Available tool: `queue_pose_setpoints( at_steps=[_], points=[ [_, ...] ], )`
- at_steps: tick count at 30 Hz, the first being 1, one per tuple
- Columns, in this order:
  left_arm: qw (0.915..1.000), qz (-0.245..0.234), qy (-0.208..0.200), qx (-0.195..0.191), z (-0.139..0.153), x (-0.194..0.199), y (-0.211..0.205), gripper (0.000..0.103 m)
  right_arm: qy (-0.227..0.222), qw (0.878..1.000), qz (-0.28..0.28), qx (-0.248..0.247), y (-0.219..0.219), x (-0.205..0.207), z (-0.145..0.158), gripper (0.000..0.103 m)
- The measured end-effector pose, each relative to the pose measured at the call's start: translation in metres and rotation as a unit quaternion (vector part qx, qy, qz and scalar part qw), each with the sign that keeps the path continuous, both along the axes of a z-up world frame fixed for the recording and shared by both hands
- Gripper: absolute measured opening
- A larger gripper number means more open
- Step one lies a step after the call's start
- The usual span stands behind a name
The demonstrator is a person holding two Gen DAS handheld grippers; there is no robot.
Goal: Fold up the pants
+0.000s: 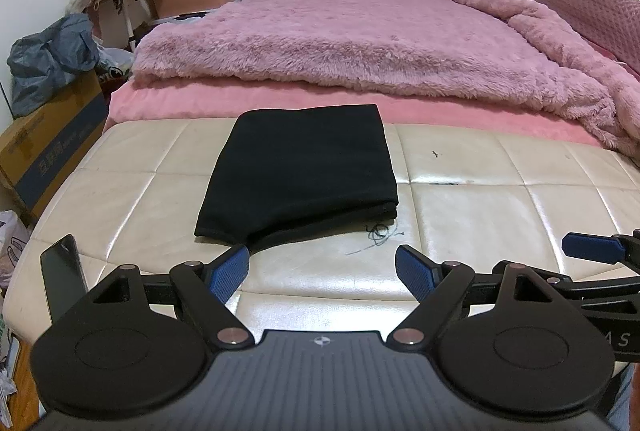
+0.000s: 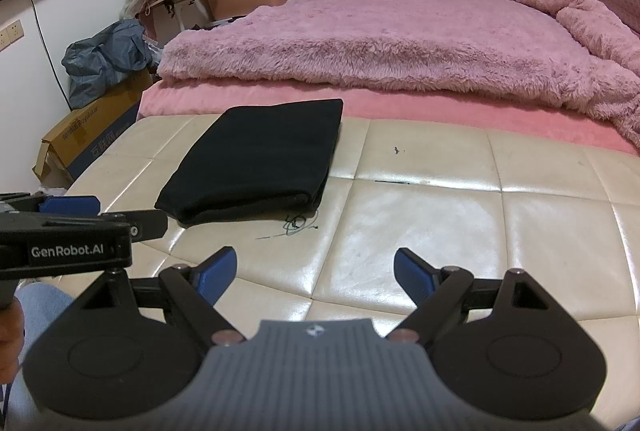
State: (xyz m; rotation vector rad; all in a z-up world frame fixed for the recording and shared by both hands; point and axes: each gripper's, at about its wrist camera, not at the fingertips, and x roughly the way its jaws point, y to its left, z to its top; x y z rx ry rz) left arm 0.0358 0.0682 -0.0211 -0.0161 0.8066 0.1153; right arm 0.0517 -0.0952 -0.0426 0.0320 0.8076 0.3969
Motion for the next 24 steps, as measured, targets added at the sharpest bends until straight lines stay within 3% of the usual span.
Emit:
queue_pose_setpoints(
  at_steps=[24],
  points=[
    [1.0,-0.002,0.001,-0.004,-0.0008,-0.0009,-0.0023,0.096,0.002,1.0,0.001,0.0,-0.0007,-0.0004,-0.0018,0.082]
  ],
)
